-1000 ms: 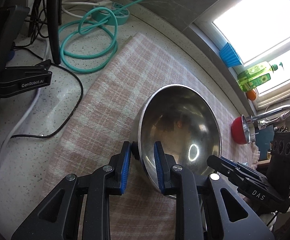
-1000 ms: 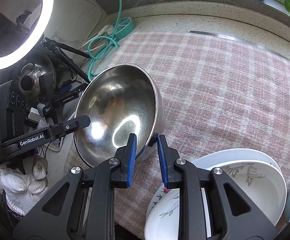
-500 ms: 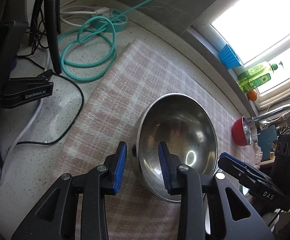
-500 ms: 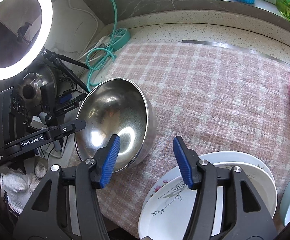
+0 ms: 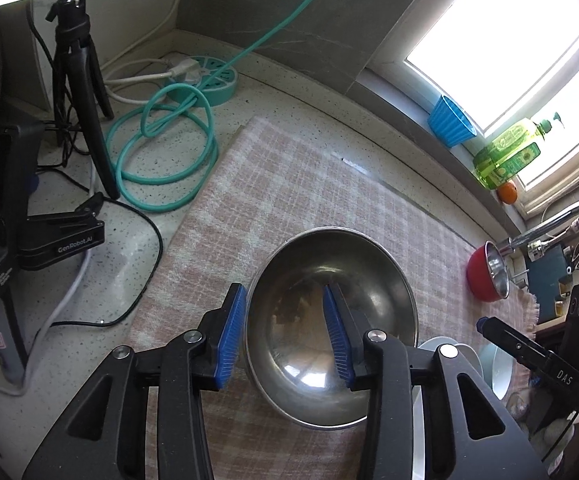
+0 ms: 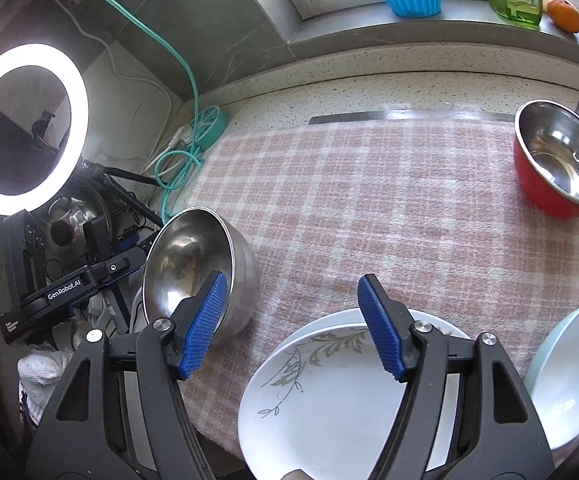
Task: Organize plates and bowls
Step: 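Move both grippers to the red-bottomed steel bowl and close on its rim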
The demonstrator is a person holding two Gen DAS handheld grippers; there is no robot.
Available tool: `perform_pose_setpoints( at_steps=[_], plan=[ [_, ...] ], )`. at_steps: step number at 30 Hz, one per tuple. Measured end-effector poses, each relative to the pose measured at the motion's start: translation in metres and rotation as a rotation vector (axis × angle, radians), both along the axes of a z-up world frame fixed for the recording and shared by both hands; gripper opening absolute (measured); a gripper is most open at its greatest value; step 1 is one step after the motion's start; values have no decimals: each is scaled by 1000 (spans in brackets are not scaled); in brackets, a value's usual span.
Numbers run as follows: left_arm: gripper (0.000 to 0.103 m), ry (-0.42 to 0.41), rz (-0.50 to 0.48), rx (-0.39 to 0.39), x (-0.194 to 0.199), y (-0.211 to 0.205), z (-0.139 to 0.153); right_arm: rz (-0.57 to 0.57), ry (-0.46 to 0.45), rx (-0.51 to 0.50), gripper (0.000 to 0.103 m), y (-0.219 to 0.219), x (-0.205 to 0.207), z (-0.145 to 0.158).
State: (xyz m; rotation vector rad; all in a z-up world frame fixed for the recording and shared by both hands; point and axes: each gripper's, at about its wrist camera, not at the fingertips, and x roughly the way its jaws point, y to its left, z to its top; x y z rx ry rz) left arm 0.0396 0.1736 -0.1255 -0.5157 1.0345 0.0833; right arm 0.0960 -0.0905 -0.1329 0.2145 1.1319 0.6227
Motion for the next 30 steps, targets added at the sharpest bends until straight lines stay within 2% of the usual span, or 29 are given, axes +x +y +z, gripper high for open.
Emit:
perform_pose_setpoints(
  at_steps=[5,10,13,18,30],
  plan=[
    [38,-13,23,25,-3,6,9,-32,-18,19,71,-23,3,10],
    [39,-76,31,62,-3,4,36,-70,-40,42,71,-51,5,22],
    [44,-119,18,59,1,-6,52,-95,-61,47,71,-68,6,31],
    [44,-156,-52,34,16,-35,64,-151,-93,41,71,-105,10,41],
    [44,-149,-240,-46,62,-131,59,-340,-101,36,71,-205,30,43]
  ],
)
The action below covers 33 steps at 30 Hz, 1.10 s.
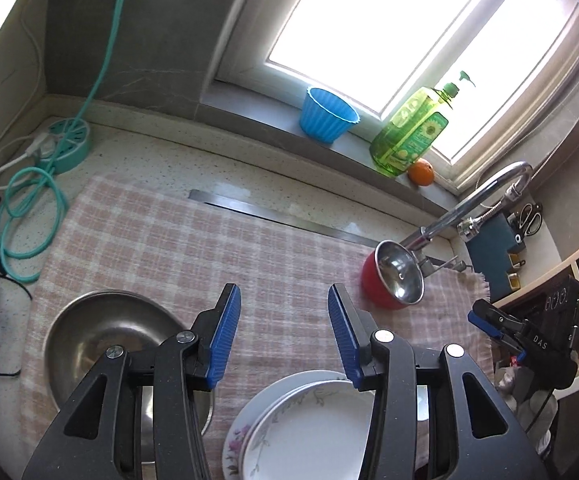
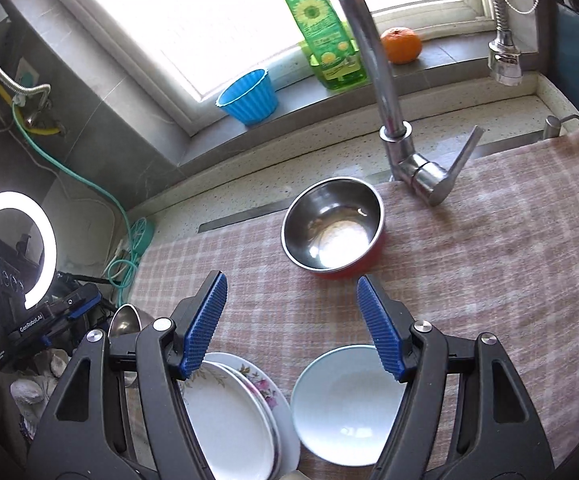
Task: Organize plates and bowls
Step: 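Move both grippers to the red-bottomed steel bowl and close on its rim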
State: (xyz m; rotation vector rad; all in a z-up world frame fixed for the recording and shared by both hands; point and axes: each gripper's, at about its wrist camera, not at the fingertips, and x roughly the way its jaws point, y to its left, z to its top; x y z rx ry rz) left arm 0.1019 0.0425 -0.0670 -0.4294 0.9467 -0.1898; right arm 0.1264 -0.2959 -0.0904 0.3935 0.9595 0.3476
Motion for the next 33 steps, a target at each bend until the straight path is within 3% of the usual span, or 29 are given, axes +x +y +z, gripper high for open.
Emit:
perform_pose_setpoints(
  at_steps=[11,25,33],
  plan=[
    [44,64,-146,-46,52,-86,-25,-65,74,83,70,-52,32,-32],
    [44,218,-169,-99,108,-143,-83,10,148,98,49,-44,75,-68],
    [44,247,-183,-43,123,-159,-94,36,176,88,35,-37,94,-81]
  ],
)
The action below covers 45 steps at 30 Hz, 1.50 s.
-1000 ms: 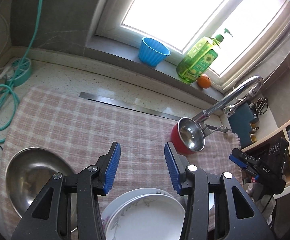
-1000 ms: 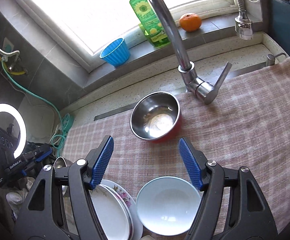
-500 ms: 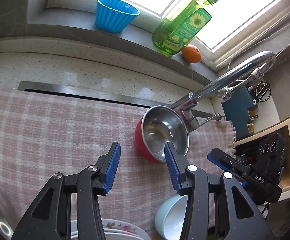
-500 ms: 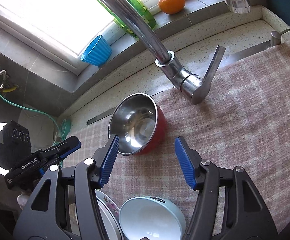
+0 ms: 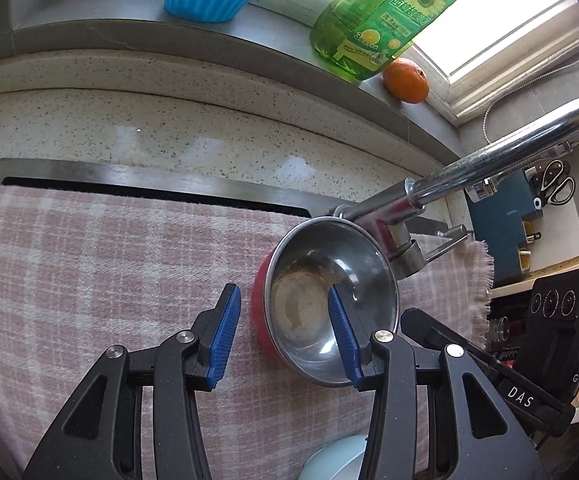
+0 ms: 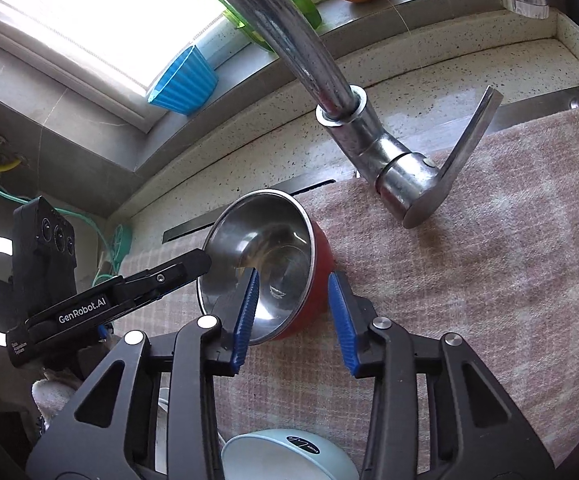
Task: Organize plates and bowls
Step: 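Move both grippers to the red-bottomed steel bowl and close on its rim, then lift the red-bottomed bowl and carry it over the large steel bowl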
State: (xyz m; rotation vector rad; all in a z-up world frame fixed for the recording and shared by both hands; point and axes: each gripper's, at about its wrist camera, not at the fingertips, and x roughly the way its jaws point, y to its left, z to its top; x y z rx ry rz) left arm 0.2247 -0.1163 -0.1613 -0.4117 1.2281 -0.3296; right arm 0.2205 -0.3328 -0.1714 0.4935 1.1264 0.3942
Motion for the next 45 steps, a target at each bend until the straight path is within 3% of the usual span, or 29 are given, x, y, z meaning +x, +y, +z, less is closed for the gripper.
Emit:
perform_pose_setpoints(
  at_steps=[4,6,9,13,22,45],
  plan=[
    [41,10,-11,8,2,-4,-5,17,12,-9,24,5,6,-5],
    [39,12,-22,17,3,-7,-8,20,15,-22,24,8,8,-7],
    [26,15,-28,37,3,-9,-12,19,18,-34,20,9,11,-9],
    [25,7,-30,48,3,-9,-13,12,25,-42,14,8,14,-11],
    [24,-8,-23,44,-2,-4,-5,17,7,-60,13,12,10,-5],
    [24,-158,43,-7,-66,66,66,141,-153,-18,13,76,-56,82]
  ],
)
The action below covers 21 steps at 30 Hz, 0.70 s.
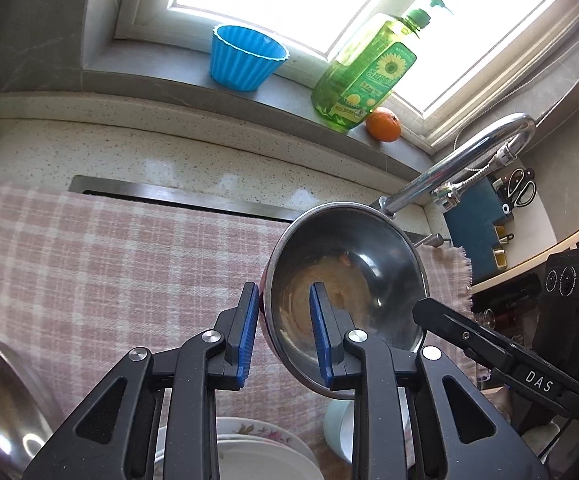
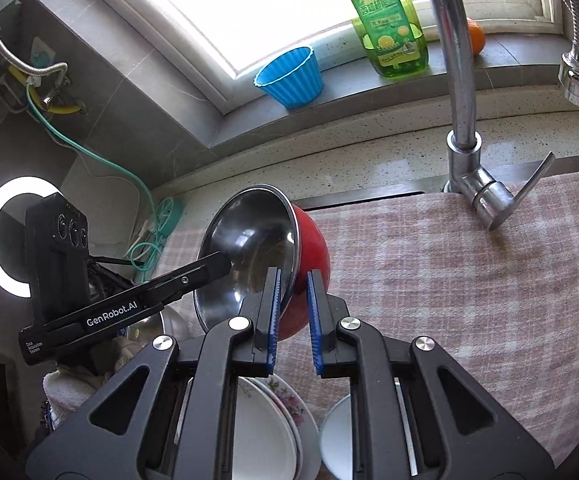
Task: Organize plates and bowls
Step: 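Lift the red-bottomed bowl and carry it over the large steel bowl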
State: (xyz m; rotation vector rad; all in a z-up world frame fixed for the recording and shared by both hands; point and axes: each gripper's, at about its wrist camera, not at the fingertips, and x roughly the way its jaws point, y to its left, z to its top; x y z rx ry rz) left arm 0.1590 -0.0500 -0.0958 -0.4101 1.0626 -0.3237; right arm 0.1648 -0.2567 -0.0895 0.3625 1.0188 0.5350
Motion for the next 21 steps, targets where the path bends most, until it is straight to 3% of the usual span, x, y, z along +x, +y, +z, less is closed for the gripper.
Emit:
perform_pose_setpoints(
  at_steps=[9,21],
  plan=[
    [24,-53,72,-8,-37,51,29,92,-25,32,13,49,-26,21],
    [24,-73,193,3,-83,120,41,237,-7,33,13,125,-50,19]
  ],
)
